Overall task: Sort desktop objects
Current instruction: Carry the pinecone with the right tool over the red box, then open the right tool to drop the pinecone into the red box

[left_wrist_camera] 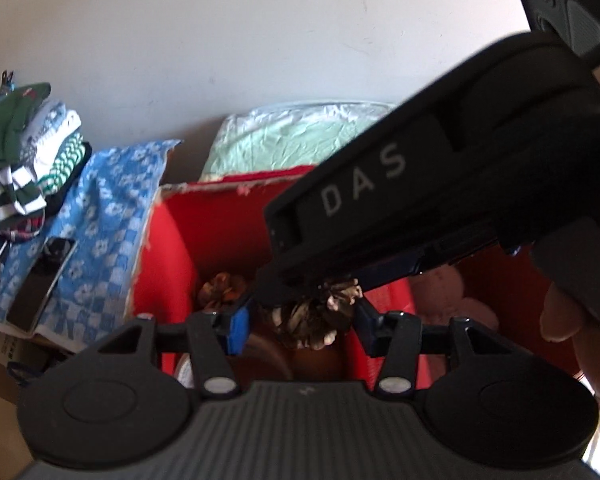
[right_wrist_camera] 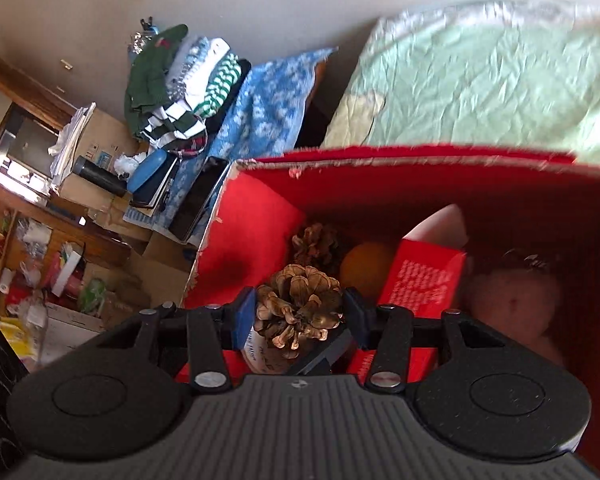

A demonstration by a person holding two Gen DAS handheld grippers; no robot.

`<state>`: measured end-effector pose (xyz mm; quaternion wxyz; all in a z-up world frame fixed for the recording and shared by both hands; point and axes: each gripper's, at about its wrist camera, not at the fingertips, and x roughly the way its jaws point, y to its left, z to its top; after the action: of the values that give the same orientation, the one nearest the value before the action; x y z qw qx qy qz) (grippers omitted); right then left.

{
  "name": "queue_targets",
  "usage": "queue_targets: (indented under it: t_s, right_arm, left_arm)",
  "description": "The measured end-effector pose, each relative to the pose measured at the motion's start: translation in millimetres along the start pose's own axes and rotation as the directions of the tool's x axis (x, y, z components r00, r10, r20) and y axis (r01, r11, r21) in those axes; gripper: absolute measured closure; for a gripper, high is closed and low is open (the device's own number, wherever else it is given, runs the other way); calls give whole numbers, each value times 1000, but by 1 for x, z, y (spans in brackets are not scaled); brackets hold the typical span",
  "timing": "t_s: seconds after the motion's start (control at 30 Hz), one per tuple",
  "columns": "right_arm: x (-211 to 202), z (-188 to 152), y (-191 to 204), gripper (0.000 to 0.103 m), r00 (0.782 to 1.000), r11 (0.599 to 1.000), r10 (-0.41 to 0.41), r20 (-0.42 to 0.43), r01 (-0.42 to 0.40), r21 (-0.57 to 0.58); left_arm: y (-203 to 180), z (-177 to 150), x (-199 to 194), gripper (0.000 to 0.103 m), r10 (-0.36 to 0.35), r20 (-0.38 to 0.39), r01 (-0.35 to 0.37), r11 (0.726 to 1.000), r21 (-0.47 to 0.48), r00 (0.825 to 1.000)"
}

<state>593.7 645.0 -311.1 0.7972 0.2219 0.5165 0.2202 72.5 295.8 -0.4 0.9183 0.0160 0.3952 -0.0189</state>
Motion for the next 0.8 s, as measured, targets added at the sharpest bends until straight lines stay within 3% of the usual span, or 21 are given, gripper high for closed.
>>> queue_targets:
  t_s: [0.23,0.37,0.5,0.67,0.8]
  right_arm:
    - [22,-2,14,51,999,1000,-29,-42,29,1]
    - [28,-9,21,51,997,1000,9,-77,-8,18]
    - [35,-15,26,51,996,999,17,-90,-14,35]
    - [34,-24,25,50,998,997,12,-69,-7,73]
    - [29,-33,24,42,1000,995,1,-25,2,102]
  left_arm:
    - [2,-14,-9,52,-4,-84,4,1000,-8,996]
    - [19,-27,-3,29,9,-73,-9,1000,3,997]
    - [14,-34,-5,27,48,-61,-44,998,55,997]
    - [45,-42,24,20,57,-45,-53,995,78,997]
    - [35,-42,16,13,49,-50,-45,996,80,998]
